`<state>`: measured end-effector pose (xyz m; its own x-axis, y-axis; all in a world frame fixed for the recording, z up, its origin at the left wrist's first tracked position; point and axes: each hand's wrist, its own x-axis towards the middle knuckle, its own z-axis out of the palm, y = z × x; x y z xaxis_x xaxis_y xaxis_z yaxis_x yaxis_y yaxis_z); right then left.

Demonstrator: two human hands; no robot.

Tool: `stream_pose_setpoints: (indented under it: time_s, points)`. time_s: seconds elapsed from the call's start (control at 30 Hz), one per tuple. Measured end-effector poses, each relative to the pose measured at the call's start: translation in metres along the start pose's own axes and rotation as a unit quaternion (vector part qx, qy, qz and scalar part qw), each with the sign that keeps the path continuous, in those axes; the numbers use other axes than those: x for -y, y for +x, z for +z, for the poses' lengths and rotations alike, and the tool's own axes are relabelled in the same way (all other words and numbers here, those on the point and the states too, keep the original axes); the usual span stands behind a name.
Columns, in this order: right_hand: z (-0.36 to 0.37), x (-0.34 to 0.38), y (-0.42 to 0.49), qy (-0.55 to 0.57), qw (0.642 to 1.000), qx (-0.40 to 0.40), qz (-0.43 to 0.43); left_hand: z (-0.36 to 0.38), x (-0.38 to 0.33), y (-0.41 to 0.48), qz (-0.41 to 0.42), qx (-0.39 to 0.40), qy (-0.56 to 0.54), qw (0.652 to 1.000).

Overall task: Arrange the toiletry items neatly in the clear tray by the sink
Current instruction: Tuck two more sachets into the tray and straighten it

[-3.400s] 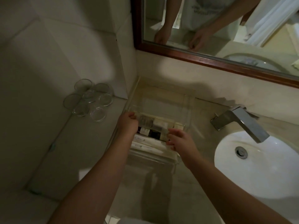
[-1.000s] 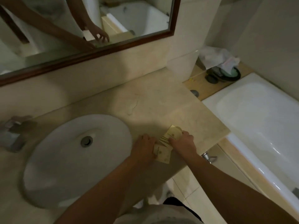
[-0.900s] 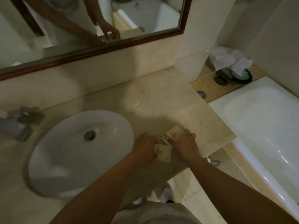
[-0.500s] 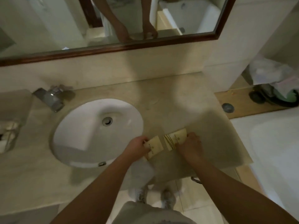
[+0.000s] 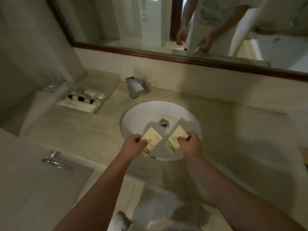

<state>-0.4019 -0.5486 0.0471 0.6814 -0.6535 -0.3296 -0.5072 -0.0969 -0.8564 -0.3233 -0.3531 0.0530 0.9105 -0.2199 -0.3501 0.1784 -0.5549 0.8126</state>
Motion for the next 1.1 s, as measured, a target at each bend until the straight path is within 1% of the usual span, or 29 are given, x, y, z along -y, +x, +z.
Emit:
stream_pose_setpoints:
  time_s: [0.1, 0.23, 0.33, 0.43, 0.57, 0.73, 0.87, 0.97, 1.03, 1.1]
  points:
    - [0.060, 0.042, -0.010, 0.030, 0.998, 0.057, -0.014, -0.067, 0.028, 0.003, -0.010, -0.041, -0.033, 0.999]
    - [0.144, 0.084, -0.030, 0.086, 0.989, 0.117, 0.005, -0.161, 0.066, 0.008, -0.014, -0.100, -0.048, 0.994]
    - [0.198, 0.111, -0.044, 0.086, 0.987, 0.138, -0.001, -0.219, 0.086, 0.017, -0.007, -0.130, -0.082, 0.988]
    - [0.242, 0.125, -0.057, 0.086, 0.987, 0.136, -0.001, -0.259, 0.105, 0.026, -0.018, -0.140, -0.122, 0.982]
    - [0.279, 0.139, -0.063, 0.092, 0.985, 0.148, 0.006, -0.287, 0.121, 0.048, -0.072, -0.128, -0.181, 0.973]
    - [0.310, 0.154, -0.038, 0.063, 0.985, 0.159, 0.027, -0.300, 0.121, 0.086, -0.133, -0.094, -0.303, 0.939]
    - [0.338, 0.170, -0.006, 0.061, 0.977, 0.196, 0.061, -0.316, 0.117, 0.111, -0.152, -0.113, -0.284, 0.940]
    - [0.362, 0.185, 0.016, 0.067, 0.968, 0.229, 0.079, -0.332, 0.115, 0.137, -0.162, -0.130, -0.291, 0.934]
    - [0.377, 0.194, 0.027, 0.104, 0.960, 0.249, 0.074, -0.340, 0.113, 0.158, -0.161, -0.139, -0.304, 0.929]
    - [0.386, 0.196, 0.040, 0.119, 0.961, 0.242, 0.066, -0.344, 0.111, 0.175, -0.172, -0.136, -0.324, 0.920]
